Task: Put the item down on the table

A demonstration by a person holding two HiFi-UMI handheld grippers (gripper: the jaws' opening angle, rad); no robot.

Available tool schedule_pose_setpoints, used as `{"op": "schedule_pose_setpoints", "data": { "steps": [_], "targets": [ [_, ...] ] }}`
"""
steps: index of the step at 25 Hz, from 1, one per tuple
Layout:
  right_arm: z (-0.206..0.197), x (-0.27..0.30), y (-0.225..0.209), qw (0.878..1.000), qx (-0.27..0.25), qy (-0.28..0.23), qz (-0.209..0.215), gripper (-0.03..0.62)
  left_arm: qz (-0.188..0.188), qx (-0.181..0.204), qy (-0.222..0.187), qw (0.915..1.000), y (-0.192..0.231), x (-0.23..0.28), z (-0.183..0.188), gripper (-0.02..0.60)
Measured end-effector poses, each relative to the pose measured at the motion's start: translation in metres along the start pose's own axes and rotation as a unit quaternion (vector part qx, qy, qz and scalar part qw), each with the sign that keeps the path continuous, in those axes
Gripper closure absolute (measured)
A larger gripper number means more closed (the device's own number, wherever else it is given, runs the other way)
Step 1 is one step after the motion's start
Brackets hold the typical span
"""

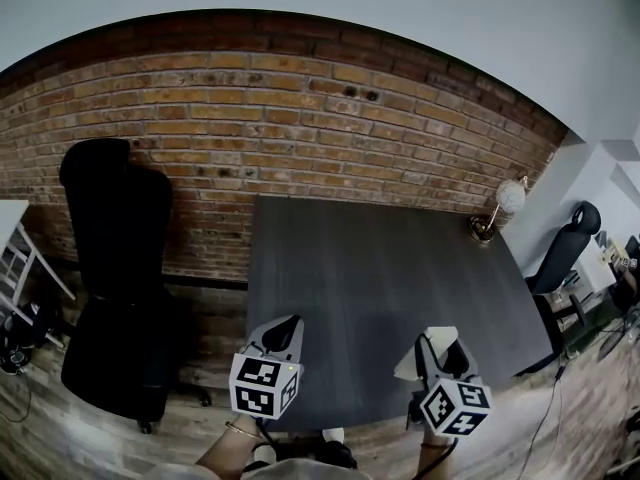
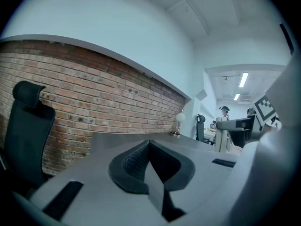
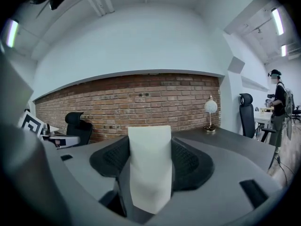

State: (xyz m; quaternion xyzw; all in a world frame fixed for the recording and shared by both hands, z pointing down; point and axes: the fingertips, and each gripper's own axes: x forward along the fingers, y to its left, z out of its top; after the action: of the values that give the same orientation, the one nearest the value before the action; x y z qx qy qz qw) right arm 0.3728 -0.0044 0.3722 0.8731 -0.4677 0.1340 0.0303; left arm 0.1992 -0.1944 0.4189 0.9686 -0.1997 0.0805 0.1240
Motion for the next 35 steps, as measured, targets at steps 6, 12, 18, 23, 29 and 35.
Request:
{"op": "schedule_pose_setpoints", "data": {
  "steps": [6,12,18,23,29,35],
  "targets": [
    [0.019,0.048,0.0,0.998,-0.016,-0.002,0.059,0.299,0.061,-0.001,-0.015,0.998,0.016,0.01,0.016,0.571],
    [0.039,0.094,0.01,0.99,-0.034,0.008,0.133,0.299,0.133,-0.016,-0.028,0.9906,0.029,0.009,0.028,0.571],
    [0.032,0.119,0.025,0.983,-0.043,0.018,0.18,0.299,0.183,-0.006,-0.03,0.9826,0.039,-0.004,0.024,0.571],
    [0.021,0.122,0.036,0.978,-0.051,0.028,0.201,0.299,0.217,-0.031,-0.029,0.9752,0.055,-0.022,0.011,0.571],
    [0.015,0.125,0.041,0.971,-0.066,0.029,0.226,0.299,0.221,-0.019,-0.027,0.9747,0.051,-0.021,0.011,0.571],
    [0.002,0.132,0.043,0.96,-0.075,0.04,0.268,0.299,0.24,-0.013,-0.017,0.9706,0.05,-0.019,0.002,0.571]
  ]
}}
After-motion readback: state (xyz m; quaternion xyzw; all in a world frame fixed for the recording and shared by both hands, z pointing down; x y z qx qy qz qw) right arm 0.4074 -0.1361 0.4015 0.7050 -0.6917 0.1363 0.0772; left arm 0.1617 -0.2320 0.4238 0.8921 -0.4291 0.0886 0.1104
